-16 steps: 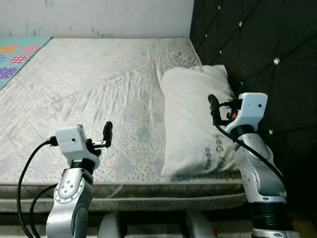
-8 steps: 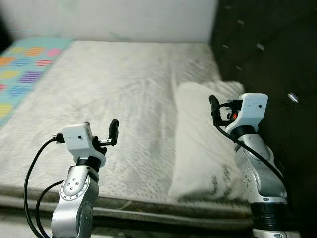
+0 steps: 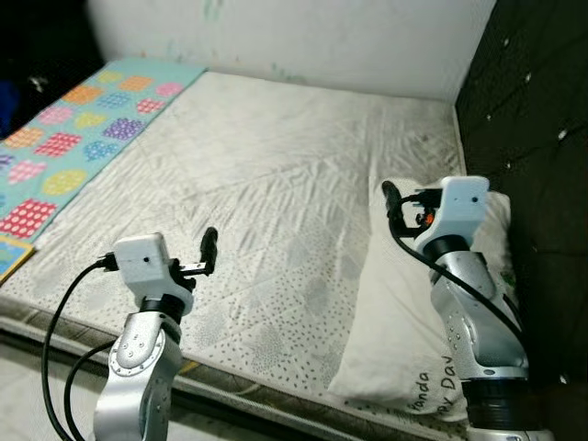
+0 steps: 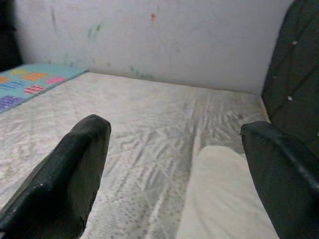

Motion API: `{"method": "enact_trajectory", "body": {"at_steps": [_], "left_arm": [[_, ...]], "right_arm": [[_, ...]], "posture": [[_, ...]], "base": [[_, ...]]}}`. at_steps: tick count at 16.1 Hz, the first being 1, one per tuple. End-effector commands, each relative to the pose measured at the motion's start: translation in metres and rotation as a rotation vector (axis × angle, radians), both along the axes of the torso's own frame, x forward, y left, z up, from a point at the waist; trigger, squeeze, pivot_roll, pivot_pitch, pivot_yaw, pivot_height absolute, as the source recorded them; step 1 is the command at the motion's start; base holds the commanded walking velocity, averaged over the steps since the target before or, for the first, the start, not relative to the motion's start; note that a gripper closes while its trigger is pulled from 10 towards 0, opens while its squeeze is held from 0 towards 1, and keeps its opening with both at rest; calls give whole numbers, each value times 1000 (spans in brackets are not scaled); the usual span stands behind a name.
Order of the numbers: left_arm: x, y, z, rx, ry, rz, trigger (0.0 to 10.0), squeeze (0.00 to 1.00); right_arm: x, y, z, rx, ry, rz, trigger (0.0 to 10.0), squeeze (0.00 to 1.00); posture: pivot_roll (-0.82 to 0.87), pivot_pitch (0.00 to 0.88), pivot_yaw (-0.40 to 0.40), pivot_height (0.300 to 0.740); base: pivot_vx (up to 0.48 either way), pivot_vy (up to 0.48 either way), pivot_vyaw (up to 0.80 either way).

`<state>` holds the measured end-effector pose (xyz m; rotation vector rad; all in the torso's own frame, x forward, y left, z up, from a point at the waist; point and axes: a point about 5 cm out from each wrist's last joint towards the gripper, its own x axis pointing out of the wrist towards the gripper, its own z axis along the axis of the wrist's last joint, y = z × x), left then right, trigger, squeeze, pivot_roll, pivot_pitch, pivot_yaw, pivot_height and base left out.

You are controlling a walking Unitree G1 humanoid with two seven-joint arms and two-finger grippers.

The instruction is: Clean up the room

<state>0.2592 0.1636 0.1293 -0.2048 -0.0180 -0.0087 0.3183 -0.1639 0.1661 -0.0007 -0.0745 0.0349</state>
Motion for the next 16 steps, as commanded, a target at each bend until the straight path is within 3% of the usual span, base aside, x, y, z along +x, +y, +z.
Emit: {"method": "enact_trajectory", "body": {"at_steps": [1,8,9,10,12,13,16], "left_arm": [[0,-2,0,3,8,-11,10000,0],[0,-4,-2,-12,15,-12,10000,0],[1,-4,-2,-13,14,-16,10000,0],[2,-5,-2,-15,15,-19,10000,0],[2,-5,-2,-19,10,-24,10000,0],[2,-6,-1,-22,5,-27,10000,0],[3,-7,0,-22,-4,-34,10000,0]], "right_arm": [[-3,0,-6,2,31,-2,10000,0],[-7,3,-10,31,38,6,10000,0],[-7,3,-10,33,35,10,10000,663],[-6,3,-10,42,30,19,10000,1000],[-6,4,-10,22,31,19,10000,973],[-5,4,-11,18,37,17,10000,0],[-4,4,-11,15,38,17,10000,0]], "posture": [[-133,0,-9,740],[-137,0,-9,740],[-138,0,-8,740],[-139,0,-9,740],[-140,0,-9,740],[-138,0,-9,740],[-139,0,-6,740]], "base": [[0,0,0],[0,0,0],[0,0,0],[0,0,0],[0,0,0],[0,0,0],[0,200,0]]}}
